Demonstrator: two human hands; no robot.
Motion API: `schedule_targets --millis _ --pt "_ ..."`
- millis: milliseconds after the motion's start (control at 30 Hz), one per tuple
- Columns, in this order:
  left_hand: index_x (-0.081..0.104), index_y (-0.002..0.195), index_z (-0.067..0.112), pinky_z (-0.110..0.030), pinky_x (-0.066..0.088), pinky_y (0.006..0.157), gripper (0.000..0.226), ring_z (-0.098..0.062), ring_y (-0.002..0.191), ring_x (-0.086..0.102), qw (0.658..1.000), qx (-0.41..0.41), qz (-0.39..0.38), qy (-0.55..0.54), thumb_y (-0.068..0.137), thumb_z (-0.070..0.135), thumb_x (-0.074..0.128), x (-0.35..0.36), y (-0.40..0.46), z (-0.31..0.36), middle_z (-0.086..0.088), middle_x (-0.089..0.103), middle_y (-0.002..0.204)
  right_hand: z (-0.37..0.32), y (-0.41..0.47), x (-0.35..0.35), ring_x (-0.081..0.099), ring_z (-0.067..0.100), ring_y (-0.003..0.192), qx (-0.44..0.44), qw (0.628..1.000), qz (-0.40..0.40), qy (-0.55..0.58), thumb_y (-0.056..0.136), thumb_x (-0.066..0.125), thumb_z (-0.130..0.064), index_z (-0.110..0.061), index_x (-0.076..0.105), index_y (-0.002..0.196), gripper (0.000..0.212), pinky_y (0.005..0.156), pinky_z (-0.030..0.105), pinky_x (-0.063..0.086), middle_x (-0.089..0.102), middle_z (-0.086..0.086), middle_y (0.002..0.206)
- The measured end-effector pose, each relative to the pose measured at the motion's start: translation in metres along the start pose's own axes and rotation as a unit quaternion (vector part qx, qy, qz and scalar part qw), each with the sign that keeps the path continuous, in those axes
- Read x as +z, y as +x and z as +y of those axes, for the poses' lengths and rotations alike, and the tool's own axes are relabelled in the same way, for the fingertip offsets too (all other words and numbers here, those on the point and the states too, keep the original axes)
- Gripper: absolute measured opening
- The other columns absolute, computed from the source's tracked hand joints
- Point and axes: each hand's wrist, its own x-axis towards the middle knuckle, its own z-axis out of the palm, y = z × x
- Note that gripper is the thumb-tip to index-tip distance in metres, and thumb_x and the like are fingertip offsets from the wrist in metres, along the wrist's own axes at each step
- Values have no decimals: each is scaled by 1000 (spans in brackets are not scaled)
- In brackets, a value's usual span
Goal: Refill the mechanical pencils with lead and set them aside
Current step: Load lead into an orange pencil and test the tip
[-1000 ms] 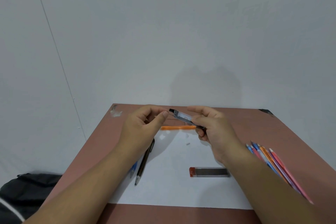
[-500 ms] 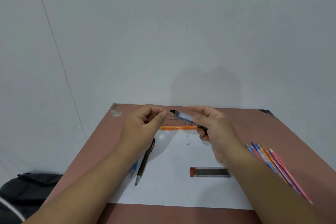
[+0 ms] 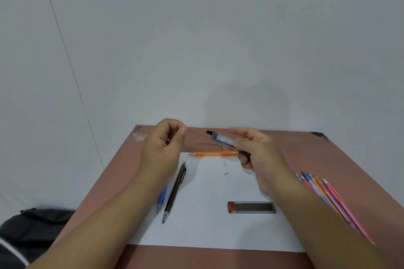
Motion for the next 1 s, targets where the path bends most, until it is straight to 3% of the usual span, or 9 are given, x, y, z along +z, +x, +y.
schedule_targets --millis 167,267,567,833,1000 --pt "57 92 10 -29 48 72 12 -13 78 57 998 30 35 -38 102 7 51 -3 -1 4 0 63 88 1 2 -2 37 16 59 1 1000 5 5 92 58 0 -23 77 109 34 53 26 32 53 -1 68" --pt "56 92 13 -26 50 68 8 -14 78 59 996 54 45 -60 98 17 51 -4 -2 6 2 69 97 2 2 -2 39 15 57 5 1000 4 11 93 58 0 -23 76 110 34 53 26 34 54 -2 67" --pt "57 94 13 -30 51 83 8 -19 96 66 994 99 -46 -9 99 16 51 2 -9 6 3 74 109 2 1 1 47 15 56 4 1000 4 27 93 59 -1 -24 76 110 33 58 31 40 57 7 73" --pt "59 95 11 -46 54 92 10 -25 101 66 992 93 -81 2 99 18 52 5 -11 5 2 74 111 2 -2 4 54 17 58 2 999 -20 42 94 61 -2 -21 73 115 30 59 31 47 59 8 73" --pt "57 94 9 -37 53 92 11 -23 102 67 992 89 -87 -8 99 17 52 6 -11 6 1 75 113 2 -2 4 61 20 59 20 997 -33 73 94 64 -3 -16 73 116 26 57 28 50 62 5 67"
